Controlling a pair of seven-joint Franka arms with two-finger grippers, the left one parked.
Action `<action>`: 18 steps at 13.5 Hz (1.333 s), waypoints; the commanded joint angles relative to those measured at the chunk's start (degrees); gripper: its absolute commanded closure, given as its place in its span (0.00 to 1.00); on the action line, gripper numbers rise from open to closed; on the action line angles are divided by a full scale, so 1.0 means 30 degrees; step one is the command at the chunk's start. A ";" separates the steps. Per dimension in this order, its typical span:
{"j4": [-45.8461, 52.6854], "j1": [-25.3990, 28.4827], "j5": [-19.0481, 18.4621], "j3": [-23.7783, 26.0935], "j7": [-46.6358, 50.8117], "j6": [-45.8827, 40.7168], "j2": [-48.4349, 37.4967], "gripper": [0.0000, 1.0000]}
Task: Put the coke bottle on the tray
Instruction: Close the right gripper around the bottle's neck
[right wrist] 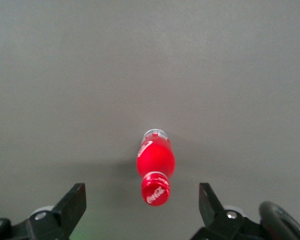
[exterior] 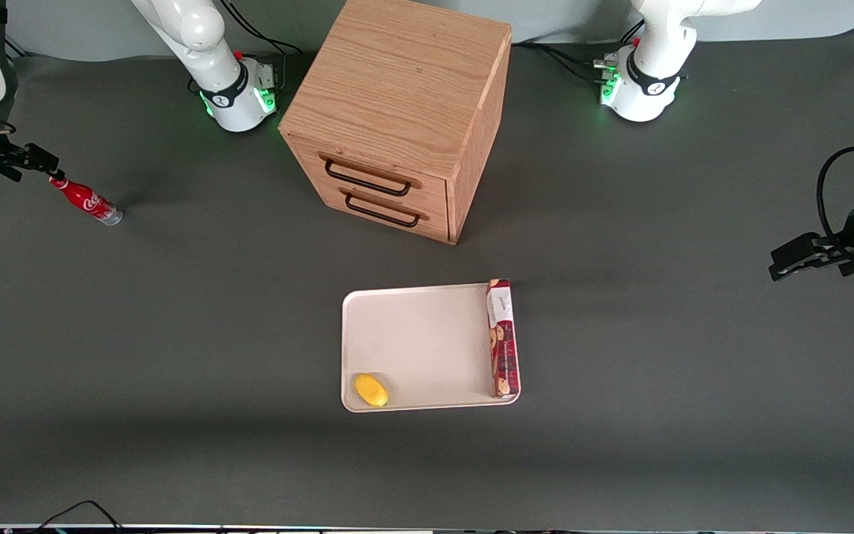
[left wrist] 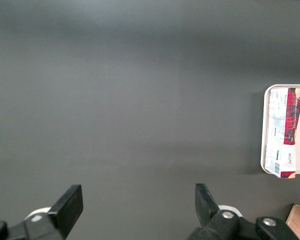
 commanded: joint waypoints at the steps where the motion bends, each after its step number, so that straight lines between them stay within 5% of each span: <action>1: -0.0486 -0.0845 0.1202 0.0168 -0.2185 0.1123 0.0793 0.00; 18: -0.0544 -0.1462 0.2025 0.0226 -0.2896 0.2620 0.2701 0.02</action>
